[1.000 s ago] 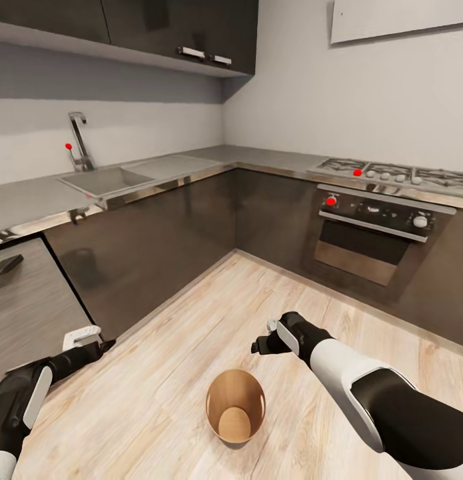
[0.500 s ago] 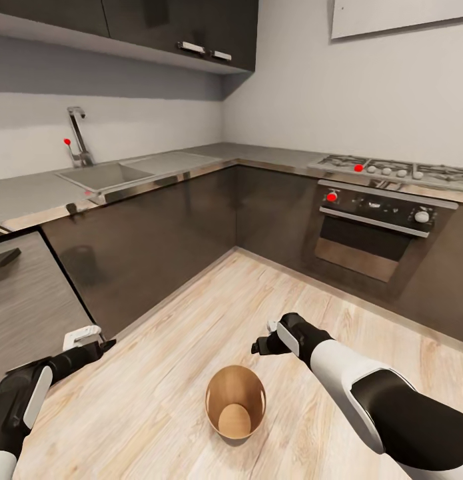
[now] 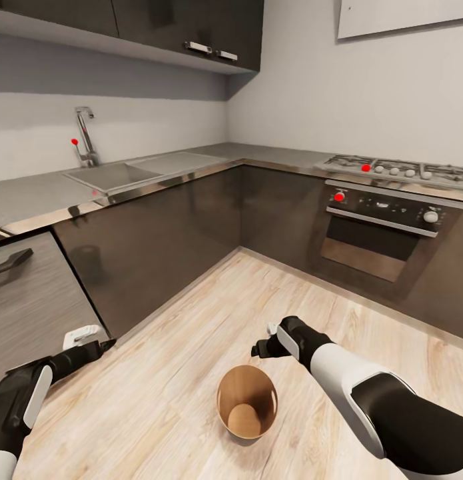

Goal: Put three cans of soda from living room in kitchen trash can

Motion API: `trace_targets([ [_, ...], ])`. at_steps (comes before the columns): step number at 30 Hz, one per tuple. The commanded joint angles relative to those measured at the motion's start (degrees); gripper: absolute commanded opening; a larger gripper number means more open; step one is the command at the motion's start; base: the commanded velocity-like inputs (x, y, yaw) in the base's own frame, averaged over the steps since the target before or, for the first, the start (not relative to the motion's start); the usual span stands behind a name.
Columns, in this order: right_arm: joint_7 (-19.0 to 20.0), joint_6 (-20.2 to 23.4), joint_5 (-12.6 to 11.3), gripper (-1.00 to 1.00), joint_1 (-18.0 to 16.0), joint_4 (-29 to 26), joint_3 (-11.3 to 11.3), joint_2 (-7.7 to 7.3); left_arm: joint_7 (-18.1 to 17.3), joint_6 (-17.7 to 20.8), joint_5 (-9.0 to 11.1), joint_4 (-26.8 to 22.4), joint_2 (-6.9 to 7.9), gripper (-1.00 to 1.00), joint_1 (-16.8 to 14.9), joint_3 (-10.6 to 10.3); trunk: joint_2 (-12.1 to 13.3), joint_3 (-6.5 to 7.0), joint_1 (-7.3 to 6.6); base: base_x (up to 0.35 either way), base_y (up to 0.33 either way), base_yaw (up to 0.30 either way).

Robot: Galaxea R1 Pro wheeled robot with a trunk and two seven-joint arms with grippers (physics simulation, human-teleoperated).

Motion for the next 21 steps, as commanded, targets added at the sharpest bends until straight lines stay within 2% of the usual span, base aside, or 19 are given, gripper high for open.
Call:
trace_targets([
  [1,0.0,0.0,0.0,1.00,0.0,0.0,0.0,0.02,0.0,0.0,0.0,0.0,0.00,1.00,0.0,0.0,0.0,0.00,0.00,0.000,0.021,0.000],
  [11,-0.1,-0.1,0.0,1.00,0.1,0.0,0.0,-0.05,0.2,0.0,0.0,-0.1,0.00,1.00,0.0,0.0,0.0,0.00,0.00,0.000,0.006,0.000],
  [21,-0.1,-0.1,0.2,1.00,0.6,0.0,-0.1,-0.44,0.2,0.1,0.0,-0.1,0.00,1.00,0.0,0.0,-4.0,-1.80,2.20,0.000,0.000,0.000],
])
